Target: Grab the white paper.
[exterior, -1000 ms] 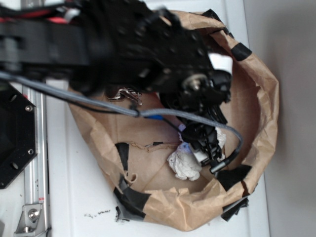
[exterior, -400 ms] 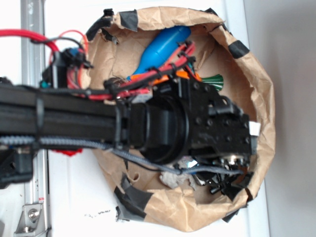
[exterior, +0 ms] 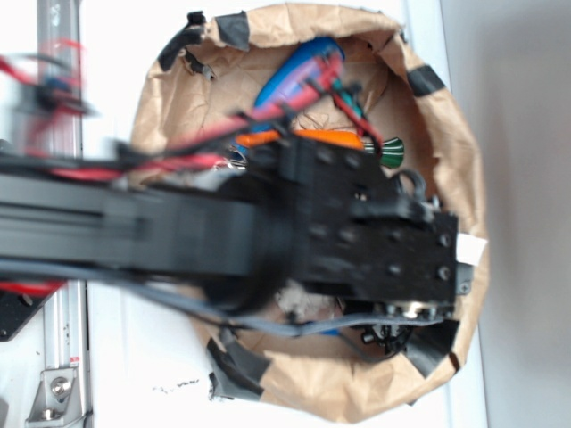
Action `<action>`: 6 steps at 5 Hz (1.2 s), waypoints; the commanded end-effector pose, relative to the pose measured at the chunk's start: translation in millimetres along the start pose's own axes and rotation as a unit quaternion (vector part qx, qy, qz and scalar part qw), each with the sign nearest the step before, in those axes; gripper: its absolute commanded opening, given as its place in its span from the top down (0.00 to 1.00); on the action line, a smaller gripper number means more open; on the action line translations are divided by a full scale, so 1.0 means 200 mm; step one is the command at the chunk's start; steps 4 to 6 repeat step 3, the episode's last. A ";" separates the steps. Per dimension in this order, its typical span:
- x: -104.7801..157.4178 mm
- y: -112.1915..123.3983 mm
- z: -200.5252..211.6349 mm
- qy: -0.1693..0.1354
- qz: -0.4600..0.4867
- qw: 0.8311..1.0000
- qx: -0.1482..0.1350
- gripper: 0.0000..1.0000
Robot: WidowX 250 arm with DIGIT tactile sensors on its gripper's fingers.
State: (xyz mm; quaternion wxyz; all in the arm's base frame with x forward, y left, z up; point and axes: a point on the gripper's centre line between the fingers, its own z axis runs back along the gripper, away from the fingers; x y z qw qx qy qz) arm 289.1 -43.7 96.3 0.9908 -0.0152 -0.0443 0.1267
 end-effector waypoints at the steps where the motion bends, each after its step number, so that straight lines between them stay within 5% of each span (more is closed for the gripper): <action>1: 0.04 0.40 0.38 -0.111 -0.054 0.992 -0.015 1.00; 6: 0.03 0.36 0.44 -0.096 -0.069 0.993 -0.015 1.00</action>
